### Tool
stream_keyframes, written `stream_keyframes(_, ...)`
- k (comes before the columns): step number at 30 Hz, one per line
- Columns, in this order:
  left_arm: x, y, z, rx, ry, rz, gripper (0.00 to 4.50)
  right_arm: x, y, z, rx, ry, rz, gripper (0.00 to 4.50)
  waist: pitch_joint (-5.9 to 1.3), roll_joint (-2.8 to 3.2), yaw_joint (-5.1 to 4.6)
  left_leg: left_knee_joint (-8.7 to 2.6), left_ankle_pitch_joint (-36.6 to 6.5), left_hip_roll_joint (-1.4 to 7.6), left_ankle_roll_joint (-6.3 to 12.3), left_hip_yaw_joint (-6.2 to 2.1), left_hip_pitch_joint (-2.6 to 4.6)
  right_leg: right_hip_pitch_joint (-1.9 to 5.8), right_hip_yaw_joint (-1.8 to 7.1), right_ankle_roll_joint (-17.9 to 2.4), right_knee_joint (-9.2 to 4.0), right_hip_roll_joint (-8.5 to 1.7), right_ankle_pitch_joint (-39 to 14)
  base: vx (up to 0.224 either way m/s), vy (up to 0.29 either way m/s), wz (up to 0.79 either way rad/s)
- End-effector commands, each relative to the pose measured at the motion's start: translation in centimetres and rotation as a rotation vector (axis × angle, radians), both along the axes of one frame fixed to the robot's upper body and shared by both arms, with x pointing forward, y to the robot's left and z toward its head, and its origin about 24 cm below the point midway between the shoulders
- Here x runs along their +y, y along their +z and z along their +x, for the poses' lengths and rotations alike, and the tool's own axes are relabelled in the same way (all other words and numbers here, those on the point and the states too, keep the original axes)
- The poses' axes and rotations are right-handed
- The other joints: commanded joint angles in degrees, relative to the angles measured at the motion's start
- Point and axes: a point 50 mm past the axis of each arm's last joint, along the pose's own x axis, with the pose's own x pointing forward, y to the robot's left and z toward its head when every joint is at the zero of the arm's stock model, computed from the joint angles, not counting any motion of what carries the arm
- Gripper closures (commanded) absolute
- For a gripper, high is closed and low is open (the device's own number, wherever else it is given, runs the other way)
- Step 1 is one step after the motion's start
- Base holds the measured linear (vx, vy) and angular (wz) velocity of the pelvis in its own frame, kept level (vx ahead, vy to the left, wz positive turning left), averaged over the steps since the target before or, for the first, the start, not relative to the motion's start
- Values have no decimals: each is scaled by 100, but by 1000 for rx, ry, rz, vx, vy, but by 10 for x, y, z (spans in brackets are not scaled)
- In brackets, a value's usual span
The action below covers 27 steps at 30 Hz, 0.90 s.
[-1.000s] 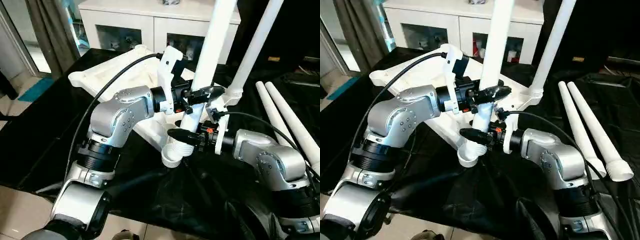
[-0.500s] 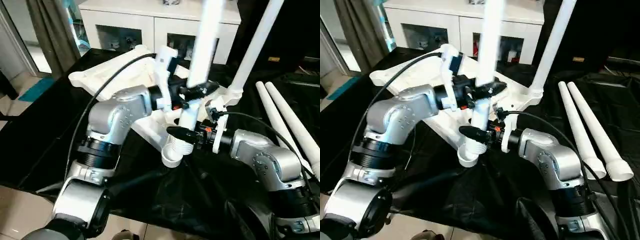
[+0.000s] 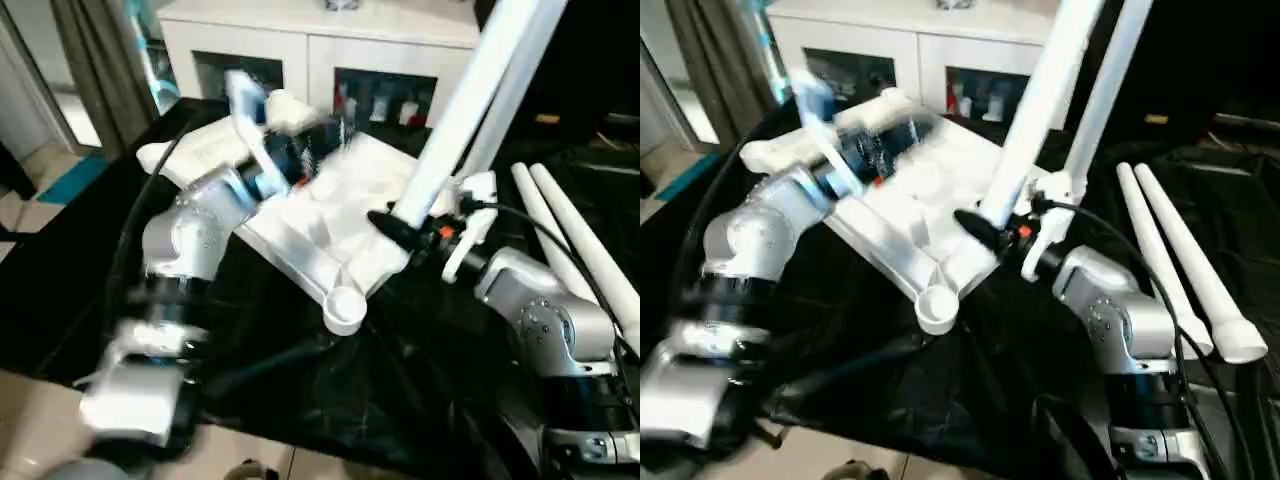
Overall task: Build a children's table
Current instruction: Pick table leg, then rotate table base
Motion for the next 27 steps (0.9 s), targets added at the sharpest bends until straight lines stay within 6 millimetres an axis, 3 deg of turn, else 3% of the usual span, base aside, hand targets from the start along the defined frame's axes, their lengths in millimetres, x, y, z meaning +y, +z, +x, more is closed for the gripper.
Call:
stream_keyframes(1, 6, -10, 3, -75, 0, 243, 153, -7, 5, -1, -48, -31, -21, 255, -497, 10, -15, -425, -1080, 259, 30, -182, 172, 293, 232, -866, -399, -283, -832, 0, 0, 0)
stream_keyframes(2, 18, -26, -4, -92, -144, 479, 153, -9, 2, -4, -64, -32, -39, 255, -505, 38, -16, -432, -1043, 268, -17, -185, 178, 292, 236, -868, -384, -291, -701, 0, 0, 0)
stream_keyframes(3, 23, -31, -7, -81, -208, 539, 153, -11, 1, -6, -66, -30, -44, 255, -509, 55, -13, -426, -1005, 263, -19, -184, 173, 287, 238, -899, -375, -295, -607, 0, 0, 0)
stream_keyframes(5, 28, -31, -10, -63, -275, 567, 153, -12, -1, -8, -63, -31, -47, 255, -515, 66, -33, -412, -876, 261, -22, -154, 178, 292, 231, -1244, -303, -299, -92, 0, 0, 0)
stream_keyframes(8, 34, -28, -10, -41, -328, 601, 153, -16, -3, -10, -56, -44, -58, 255, -508, 96, -13, -402, -1016, 273, 14, -135, 183, 289, 230, -1538, -275, -323, -28, 0, 0, 0)
stream_keyframes(13, 44, -21, -9, -63, -503, 790, 153, -22, -9, -18, -48, -42, -82, 255, -459, 122, -18, -452, -1592, 268, -143, -158, 203, 297, 240, -1394, -391, -340, -825, 0, 0, 0)
stream_keyframes(16, 39, -23, -10, -87, -559, 830, 153, -22, -12, -21, -44, -26, -96, 255, -451, 127, -21, -460, -1748, 284, -198, -162, 216, 300, 245, -1450, -383, -358, -926, 0, 0, 0)
stream_keyframes(20, 20, -35, -11, -136, -616, 892, 153, -21, -15, -26, -39, 1, -125, 255, -475, 111, -8, -426, -1497, 283, -66, -145, 185, 322, 253, -1546, -365, -364, -708, 0, 0, 0)
stream_keyframes(25, 15, -48, -11, -134, -655, 984, 153, -20, -17, -29, -34, 11, -140, 255, -486, 104, -23, -408, -1359, 272, 74, -151, 168, 336, 245, -1484, -387, -357, -705, 0, 0, 0)
stream_keyframes(27, 15, -53, -10, -139, -643, 1028, 153, -20, -18, -30, -32, 13, -144, 255, -487, 135, -30, -404, -1380, 271, 89, -157, 167, 332, 240, -1490, -389, -353, -734, 0, 0, 0)
